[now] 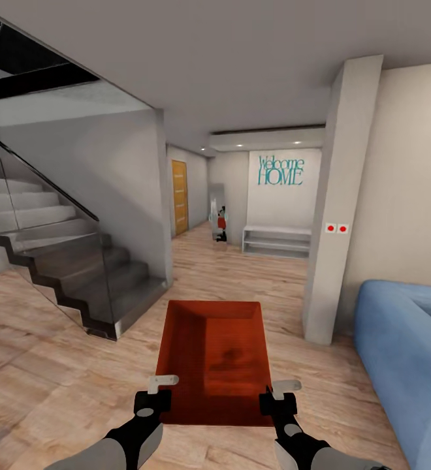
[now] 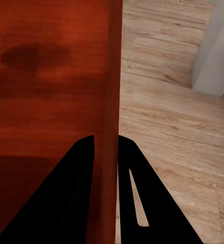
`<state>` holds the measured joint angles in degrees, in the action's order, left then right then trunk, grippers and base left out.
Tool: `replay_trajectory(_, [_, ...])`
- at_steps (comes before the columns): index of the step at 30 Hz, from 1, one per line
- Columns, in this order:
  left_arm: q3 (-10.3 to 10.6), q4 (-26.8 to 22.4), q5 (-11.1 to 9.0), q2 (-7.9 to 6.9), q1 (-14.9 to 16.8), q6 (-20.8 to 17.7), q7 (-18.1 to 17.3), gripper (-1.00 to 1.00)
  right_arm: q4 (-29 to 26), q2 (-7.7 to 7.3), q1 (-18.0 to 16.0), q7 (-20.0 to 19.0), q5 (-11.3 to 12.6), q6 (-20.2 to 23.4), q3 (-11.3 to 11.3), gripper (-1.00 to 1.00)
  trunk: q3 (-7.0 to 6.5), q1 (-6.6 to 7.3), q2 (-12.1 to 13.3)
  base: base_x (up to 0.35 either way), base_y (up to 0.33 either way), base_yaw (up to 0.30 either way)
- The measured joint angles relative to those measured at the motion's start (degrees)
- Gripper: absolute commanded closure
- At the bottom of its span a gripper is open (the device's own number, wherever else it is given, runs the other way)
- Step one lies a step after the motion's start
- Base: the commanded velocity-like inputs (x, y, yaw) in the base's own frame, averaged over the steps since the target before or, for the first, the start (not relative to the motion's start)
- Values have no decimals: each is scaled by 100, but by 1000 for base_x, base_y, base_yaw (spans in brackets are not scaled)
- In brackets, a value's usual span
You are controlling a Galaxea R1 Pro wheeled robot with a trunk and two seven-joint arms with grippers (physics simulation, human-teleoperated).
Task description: Move the two storage containers from the living room to the garage. In the garage, place one container on the floor and stack the other container on top of it (either order is fine).
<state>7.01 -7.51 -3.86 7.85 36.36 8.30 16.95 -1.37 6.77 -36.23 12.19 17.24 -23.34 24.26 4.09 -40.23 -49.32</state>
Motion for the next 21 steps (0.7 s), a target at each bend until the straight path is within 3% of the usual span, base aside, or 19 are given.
replay_trajectory(21, [1, -4, -2, -1, -1, -3, -2, 100, 0, 0, -1, -2, 5, -2, 3, 100, 0, 0, 0, 325, 0, 0])
